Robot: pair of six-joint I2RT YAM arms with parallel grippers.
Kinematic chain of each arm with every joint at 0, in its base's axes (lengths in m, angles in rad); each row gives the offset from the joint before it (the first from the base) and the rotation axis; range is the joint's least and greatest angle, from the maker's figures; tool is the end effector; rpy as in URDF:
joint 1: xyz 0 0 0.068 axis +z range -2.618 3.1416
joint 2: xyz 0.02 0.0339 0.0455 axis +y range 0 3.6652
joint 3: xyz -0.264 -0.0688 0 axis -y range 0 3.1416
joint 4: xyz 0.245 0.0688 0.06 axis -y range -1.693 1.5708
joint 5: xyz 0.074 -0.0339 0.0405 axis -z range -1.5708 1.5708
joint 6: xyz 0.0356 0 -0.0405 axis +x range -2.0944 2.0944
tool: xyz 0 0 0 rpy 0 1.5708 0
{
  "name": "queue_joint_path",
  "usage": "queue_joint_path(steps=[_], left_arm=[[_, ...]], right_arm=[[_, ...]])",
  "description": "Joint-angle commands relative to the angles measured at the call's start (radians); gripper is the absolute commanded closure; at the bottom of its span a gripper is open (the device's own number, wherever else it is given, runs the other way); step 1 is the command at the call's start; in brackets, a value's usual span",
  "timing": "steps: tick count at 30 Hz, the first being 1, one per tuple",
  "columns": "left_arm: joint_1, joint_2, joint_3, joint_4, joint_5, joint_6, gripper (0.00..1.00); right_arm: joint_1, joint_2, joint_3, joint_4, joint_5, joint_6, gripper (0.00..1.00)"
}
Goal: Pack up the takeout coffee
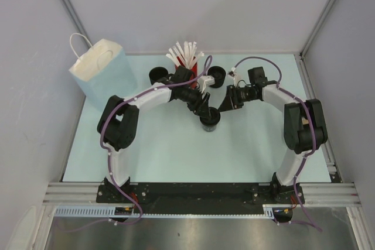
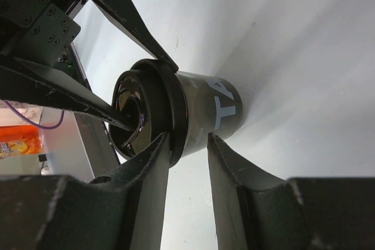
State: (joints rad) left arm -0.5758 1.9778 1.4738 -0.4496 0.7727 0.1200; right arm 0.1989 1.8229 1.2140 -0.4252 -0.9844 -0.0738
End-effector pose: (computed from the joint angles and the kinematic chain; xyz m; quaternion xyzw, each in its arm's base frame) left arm 0.3434 -0.2526 0.2090 0.4085 0.7906 -0.4133 0.1929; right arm 0.3559 0.1020 0.1977 -0.2396 0.8248 0.4694 0.2047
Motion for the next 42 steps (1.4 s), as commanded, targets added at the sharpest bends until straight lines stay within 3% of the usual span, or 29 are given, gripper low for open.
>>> queue_joint_path(steps=[1, 12, 27, 42], left_arm=[[-0.015, 0.052, -0.046, -0.011, -0.135, 0.053, 0.44], [-0.024, 0.044, -0.066, -0.020, -0.191, 0.089, 0.50], [-0.047, 0.033, -0.121, 0.015, -0.273, 0.129, 0.47], [-0.047, 0.050, -0.118, 0.023, -0.280, 0.127, 0.45]], right_arm=[[0.043, 0.013, 0.035, 0.031, 0.003, 0.009, 0.62], [0.068, 0.047, 0.035, -0.059, 0.134, -0.055, 0.64], [0.099, 0.102, 0.033, -0.142, 0.288, -0.126, 0.65], [0.066, 0.042, 0.101, -0.034, 0.078, -0.041, 0.57]])
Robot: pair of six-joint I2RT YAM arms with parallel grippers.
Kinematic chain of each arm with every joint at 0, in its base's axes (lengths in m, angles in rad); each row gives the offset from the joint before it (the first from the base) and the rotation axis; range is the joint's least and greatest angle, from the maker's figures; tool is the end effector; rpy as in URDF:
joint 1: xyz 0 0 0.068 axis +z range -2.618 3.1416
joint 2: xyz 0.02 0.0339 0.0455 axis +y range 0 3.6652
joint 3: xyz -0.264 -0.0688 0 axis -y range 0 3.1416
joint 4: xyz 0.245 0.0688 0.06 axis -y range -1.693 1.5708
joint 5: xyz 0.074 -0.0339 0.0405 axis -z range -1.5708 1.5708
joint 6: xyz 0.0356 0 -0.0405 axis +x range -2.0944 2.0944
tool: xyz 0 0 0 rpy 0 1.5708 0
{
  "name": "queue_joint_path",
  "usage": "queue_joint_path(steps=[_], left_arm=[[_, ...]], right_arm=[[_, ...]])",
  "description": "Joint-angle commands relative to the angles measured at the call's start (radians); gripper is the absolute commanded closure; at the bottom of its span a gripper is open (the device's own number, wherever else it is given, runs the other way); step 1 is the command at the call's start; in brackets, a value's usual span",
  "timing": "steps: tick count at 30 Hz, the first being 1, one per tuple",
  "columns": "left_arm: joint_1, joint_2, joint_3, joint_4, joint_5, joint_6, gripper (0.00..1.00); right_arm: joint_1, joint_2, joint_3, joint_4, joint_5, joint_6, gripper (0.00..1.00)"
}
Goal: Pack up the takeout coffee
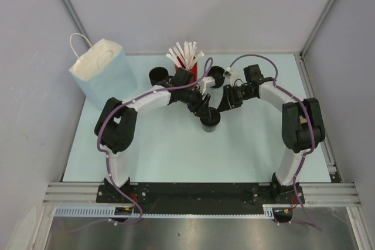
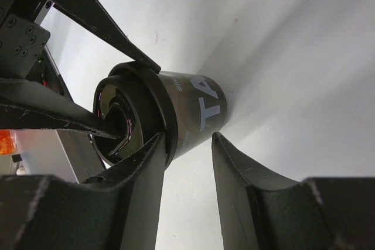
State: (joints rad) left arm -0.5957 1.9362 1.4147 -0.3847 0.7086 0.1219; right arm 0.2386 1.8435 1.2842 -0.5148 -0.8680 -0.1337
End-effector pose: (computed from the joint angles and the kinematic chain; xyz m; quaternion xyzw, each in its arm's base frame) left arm 0.3338 -0.2543 0.2105 0.4173 0.7904 -0.3906 0.2204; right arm 0.3597 0.1155 0.2033 -0.2643 0.8451 0.4187 0.2013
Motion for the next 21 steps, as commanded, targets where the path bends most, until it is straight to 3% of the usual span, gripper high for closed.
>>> queue_joint_path(steps=[1, 11, 21], left_arm=[[-0.027, 0.093, -0.059, -0.042, -0.216, 0.125, 0.45], [-0.027, 0.093, -0.059, -0.042, -0.213, 0.124, 0.46], [-0.027, 0.101, -0.054, -0.043, -0.212, 0.120, 0.46]], right_arm=[[0.030, 0.029, 0.033, 0.062, -0.045, 0.025, 0.57], [0.015, 0.057, 0.044, 0.170, -0.170, 0.129, 0.56], [0.060, 0.063, 0.052, 0.147, -0.137, 0.094, 0.56]])
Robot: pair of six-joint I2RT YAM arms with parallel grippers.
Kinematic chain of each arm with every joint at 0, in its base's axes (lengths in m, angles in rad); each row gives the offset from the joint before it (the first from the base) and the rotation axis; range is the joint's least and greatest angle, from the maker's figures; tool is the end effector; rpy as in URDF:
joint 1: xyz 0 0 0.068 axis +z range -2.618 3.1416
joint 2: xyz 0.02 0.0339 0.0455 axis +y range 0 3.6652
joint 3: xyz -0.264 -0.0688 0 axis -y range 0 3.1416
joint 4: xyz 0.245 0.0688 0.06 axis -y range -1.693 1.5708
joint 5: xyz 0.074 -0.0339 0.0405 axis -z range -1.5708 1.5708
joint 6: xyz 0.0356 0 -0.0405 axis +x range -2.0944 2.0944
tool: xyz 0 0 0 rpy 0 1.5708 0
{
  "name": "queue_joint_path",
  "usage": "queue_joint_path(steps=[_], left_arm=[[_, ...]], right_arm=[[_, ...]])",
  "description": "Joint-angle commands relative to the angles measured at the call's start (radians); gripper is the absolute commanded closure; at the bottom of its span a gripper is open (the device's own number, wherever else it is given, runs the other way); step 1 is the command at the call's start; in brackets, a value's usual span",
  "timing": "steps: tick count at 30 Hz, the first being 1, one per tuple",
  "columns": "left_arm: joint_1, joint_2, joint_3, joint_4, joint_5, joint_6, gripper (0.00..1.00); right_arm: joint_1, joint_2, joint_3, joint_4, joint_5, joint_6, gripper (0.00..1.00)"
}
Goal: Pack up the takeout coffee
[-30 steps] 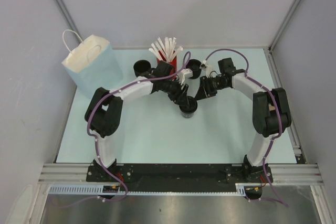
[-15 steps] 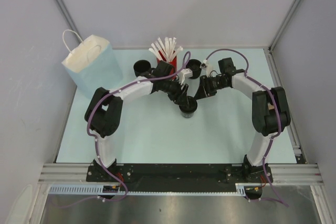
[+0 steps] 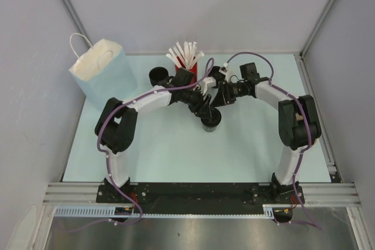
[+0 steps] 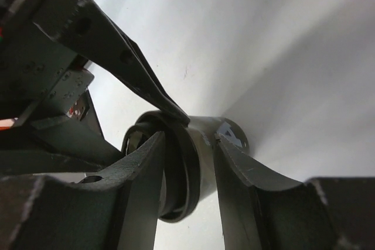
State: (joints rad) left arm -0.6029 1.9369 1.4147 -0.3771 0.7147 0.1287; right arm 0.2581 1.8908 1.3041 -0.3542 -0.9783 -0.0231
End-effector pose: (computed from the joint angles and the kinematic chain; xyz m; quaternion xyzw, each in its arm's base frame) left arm 0.3324 -0.2571 0.2108 0.4240 0.7848 -0.3935 0.2225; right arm 0.3750 0.1295 0.2026 -0.2617 0.8106 0.4757 0.2192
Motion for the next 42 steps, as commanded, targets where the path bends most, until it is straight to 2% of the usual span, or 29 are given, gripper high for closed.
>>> queue_joint_path(steps=[1, 11, 30, 42], left_arm=[[-0.021, 0.099, -0.054, -0.052, -0.218, 0.114, 0.46], [-0.020, 0.102, -0.056, -0.062, -0.236, 0.109, 0.46], [-0.001, 0.123, -0.049, -0.078, -0.256, 0.117, 0.48], [0.012, 0.137, -0.034, -0.106, -0.284, 0.129, 0.54]], right_arm=[[0.044, 0.017, 0.032, -0.031, -0.016, -0.034, 0.56], [-0.010, 0.039, 0.032, -0.106, 0.035, -0.113, 0.56], [-0.036, 0.039, 0.050, -0.224, -0.043, -0.209, 0.56], [0.004, 0.059, 0.050, -0.239, 0.081, -0.222, 0.57]])
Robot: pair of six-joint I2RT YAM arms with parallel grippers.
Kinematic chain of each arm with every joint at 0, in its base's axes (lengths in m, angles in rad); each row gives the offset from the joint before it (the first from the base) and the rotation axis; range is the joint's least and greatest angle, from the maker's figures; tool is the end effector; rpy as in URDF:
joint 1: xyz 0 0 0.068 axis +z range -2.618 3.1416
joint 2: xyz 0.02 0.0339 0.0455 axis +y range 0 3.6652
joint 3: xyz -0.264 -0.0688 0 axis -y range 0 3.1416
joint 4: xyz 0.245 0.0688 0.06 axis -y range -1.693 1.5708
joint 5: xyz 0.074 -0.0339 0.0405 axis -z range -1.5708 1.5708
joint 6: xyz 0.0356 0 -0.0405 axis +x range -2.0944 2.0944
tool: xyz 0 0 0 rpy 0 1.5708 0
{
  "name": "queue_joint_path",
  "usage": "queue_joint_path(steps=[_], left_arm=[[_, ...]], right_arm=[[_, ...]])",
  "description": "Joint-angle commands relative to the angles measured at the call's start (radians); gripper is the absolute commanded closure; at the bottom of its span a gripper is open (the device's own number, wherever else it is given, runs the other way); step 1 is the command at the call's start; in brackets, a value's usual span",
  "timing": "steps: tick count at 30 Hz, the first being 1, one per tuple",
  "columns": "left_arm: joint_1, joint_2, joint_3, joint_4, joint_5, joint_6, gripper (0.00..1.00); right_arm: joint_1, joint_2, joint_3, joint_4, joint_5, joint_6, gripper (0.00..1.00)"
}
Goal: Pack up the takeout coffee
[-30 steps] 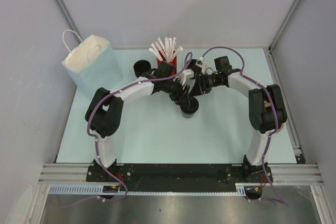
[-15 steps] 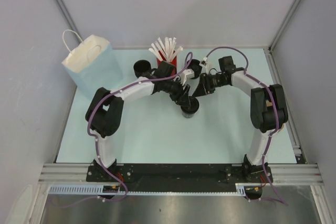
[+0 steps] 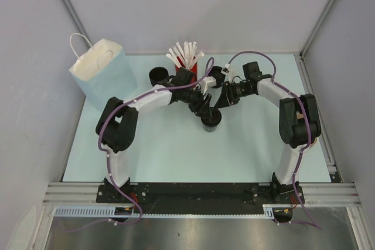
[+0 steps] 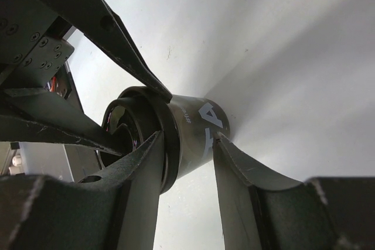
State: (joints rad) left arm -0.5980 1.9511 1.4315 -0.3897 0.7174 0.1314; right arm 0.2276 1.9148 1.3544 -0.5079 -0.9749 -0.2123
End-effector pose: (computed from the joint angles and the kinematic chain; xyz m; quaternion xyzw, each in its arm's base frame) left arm 0.3359 -0.2571 0.2095 0.4224 0.7867 -0.3933 0.2191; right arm 0.3769 0.1175 0.2003 -0.3004 0.8098 0.4553 0.2162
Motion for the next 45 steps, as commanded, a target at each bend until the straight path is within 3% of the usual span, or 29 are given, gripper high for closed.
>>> queue_joint_path(steps=[1, 18, 38, 45], left_arm=[[0.007, 0.124, -0.048, -0.097, -0.288, 0.128, 0.56], [0.007, 0.111, -0.042, -0.146, -0.355, 0.158, 0.55], [0.006, 0.095, -0.040, -0.196, -0.406, 0.181, 0.55], [0.006, 0.101, -0.023, -0.207, -0.409, 0.178, 0.54]], right_arm=[[0.039, 0.038, 0.000, -0.089, 0.103, -0.038, 0.57], [0.101, 0.039, -0.038, -0.121, 0.274, -0.094, 0.58], [0.144, 0.050, -0.107, -0.126, 0.389, -0.136, 0.58], [0.124, -0.013, -0.103, -0.093, 0.364, -0.119, 0.55]])
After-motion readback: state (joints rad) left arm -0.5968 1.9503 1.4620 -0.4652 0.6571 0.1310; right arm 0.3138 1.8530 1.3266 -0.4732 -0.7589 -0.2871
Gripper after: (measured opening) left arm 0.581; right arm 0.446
